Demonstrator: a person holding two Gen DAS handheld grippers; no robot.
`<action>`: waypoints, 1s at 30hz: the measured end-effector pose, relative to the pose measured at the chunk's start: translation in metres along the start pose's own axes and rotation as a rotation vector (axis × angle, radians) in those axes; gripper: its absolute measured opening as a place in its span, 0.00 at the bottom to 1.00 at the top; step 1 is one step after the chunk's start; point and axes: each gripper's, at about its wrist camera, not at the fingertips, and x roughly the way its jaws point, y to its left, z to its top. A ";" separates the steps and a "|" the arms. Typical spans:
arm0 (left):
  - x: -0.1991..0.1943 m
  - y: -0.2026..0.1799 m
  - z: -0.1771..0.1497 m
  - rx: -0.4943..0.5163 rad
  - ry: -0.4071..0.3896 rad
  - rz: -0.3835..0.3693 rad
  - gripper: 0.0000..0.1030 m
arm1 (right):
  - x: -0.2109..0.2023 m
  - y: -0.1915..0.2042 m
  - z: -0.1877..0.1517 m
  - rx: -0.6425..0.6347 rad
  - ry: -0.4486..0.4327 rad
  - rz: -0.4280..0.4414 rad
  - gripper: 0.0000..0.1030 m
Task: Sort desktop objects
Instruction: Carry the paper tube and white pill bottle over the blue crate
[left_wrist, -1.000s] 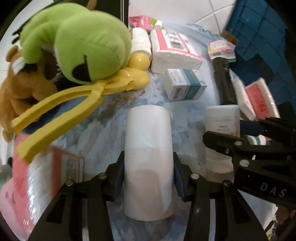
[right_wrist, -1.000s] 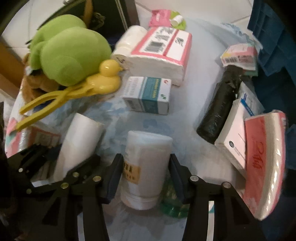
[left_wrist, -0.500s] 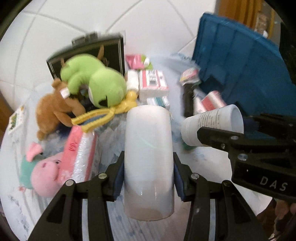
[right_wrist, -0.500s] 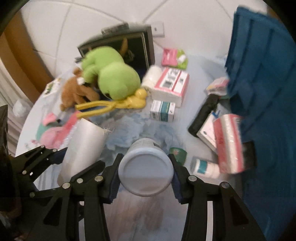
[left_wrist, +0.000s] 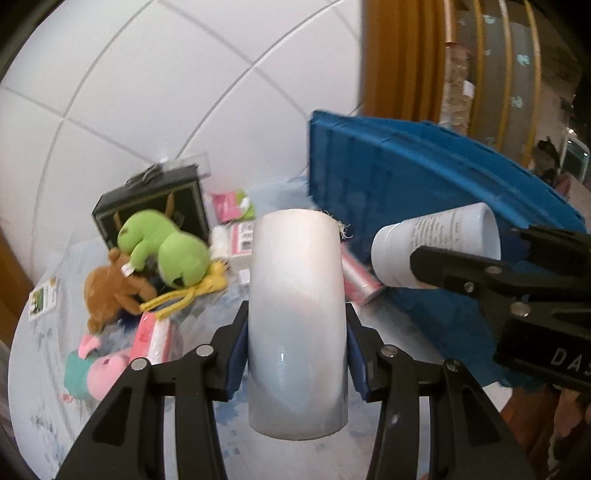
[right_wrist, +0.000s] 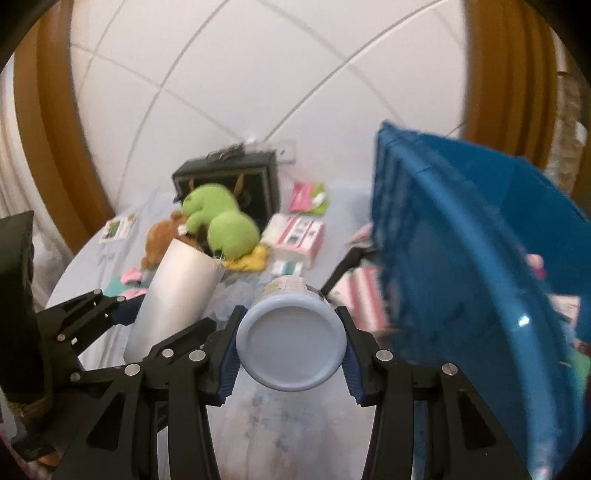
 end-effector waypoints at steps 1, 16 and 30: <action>-0.003 -0.006 0.003 0.006 -0.005 -0.007 0.44 | -0.010 -0.006 -0.001 0.009 -0.017 -0.011 0.45; -0.034 -0.131 0.068 0.088 -0.126 -0.110 0.44 | -0.134 -0.109 -0.001 0.092 -0.241 -0.192 0.45; -0.003 -0.275 0.114 0.243 -0.027 -0.193 0.44 | -0.151 -0.258 -0.032 0.216 -0.185 -0.332 0.45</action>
